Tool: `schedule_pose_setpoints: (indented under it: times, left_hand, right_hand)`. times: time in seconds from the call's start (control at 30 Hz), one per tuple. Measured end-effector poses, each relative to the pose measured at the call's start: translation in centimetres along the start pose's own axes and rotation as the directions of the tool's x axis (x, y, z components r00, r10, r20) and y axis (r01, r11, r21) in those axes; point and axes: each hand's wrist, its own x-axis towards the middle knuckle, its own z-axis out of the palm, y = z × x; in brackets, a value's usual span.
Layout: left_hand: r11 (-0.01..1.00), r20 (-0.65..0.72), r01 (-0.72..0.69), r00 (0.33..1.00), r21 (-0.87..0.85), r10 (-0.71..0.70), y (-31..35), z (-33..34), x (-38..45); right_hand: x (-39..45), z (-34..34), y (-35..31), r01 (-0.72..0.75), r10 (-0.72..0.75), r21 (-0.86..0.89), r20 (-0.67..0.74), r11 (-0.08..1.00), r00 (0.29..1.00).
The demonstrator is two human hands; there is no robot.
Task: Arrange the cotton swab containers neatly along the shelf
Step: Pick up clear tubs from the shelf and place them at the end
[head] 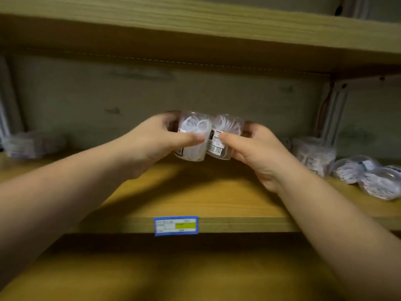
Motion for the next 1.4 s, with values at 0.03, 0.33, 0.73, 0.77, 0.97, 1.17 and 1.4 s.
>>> schedule_pose_setpoints:
  times: [0.03,0.33,0.73,0.77,0.97,1.17,1.4]
  left_hand:
    - [1.0,-0.009,0.004,1.0,-0.004,-0.004,-0.2,-1.3,-0.6]
    - [0.995,-0.217,0.098,0.972,0.027,-0.09,-2.2,-12.8,-5.4]
    - [0.967,-0.329,0.21,0.932,0.146,-0.152,-5.3,-21.4,-6.9]
    - [0.966,-0.328,0.209,0.933,0.152,-0.15,-5.4,-21.8,-6.8]
    - [0.955,-0.32,0.217,0.936,0.2,-0.146,-5.7,-22.3,-6.1]
    - [0.967,-0.292,0.203,0.944,0.153,-0.152,-7.2,-22.0,-4.1]
    - [0.952,-0.392,0.263,0.901,0.154,-0.185,-8.8,-20.7,-0.5]
  right_hand:
    - [0.2,1.4,-0.2,-0.006,0.006,-0.005,0.01,1.0,1.0]
    - [5.0,15.8,-2.2,-0.058,0.094,-0.258,0.126,0.964,0.988]
    - [14.0,28.4,3.5,-0.146,0.228,-0.397,0.169,0.906,0.959]
    - [14.3,28.7,4.0,-0.146,0.231,-0.403,0.172,0.904,0.957]
    - [15.0,29.2,4.9,-0.145,0.22,-0.367,0.171,0.919,0.961]
    - [13.7,28.6,3.1,-0.112,0.148,-0.352,0.076,0.929,0.986]
    - [9.5,26.5,-0.2,0.064,-0.021,-0.191,0.218,0.98,0.976]
